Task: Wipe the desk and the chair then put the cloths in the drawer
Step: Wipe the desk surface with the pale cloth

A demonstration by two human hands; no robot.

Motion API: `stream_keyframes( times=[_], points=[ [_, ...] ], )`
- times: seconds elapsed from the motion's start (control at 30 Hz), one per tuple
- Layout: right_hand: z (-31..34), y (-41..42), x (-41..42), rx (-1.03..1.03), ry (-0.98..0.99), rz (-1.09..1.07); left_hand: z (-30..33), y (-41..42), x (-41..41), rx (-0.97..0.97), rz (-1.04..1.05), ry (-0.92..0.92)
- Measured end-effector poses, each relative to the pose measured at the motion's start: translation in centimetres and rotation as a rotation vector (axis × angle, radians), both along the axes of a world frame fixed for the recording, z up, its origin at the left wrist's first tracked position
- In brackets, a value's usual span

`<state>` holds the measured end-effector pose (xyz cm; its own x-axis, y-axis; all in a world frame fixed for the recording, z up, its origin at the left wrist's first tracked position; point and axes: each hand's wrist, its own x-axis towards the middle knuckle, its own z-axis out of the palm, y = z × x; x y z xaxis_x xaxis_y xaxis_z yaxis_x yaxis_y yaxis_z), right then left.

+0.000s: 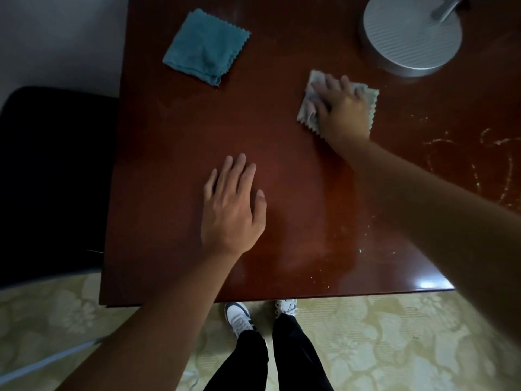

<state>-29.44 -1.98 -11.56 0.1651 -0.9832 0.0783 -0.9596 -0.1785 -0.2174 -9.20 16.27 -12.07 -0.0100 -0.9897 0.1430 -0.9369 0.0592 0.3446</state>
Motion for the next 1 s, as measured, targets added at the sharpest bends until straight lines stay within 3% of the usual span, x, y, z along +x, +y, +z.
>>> stream_keyframes(
  times=[0.1,0.23,0.3,0.47,0.67,0.87,1.0],
  points=[
    [0.4,-1.9,0.3,0.044,-0.009,-0.067,0.0,0.0,0.1,-0.003,0.006,0.007],
    [0.1,3.3,-0.1,0.044,-0.031,0.219,0.0,0.0,0.1,0.019,0.010,-0.011],
    [0.4,3.1,-0.9,0.071,-0.005,0.252,0.0,0.0,0.0,0.014,0.008,-0.006],
    [1.0,-3.8,-0.4,0.081,0.036,0.031,0.1,-0.1,0.0,0.015,0.012,0.004],
    [-0.2,3.5,-0.9,0.056,-0.016,0.286,0.1,-0.1,-0.1,0.014,0.019,-0.012],
    [0.3,-2.5,-0.1,0.028,0.024,0.074,0.2,-0.2,-0.1,0.023,0.018,-0.017],
    [0.2,5.8,0.4,0.008,-0.083,0.227,0.2,-0.2,-0.1,0.014,0.017,-0.015]
  ],
)
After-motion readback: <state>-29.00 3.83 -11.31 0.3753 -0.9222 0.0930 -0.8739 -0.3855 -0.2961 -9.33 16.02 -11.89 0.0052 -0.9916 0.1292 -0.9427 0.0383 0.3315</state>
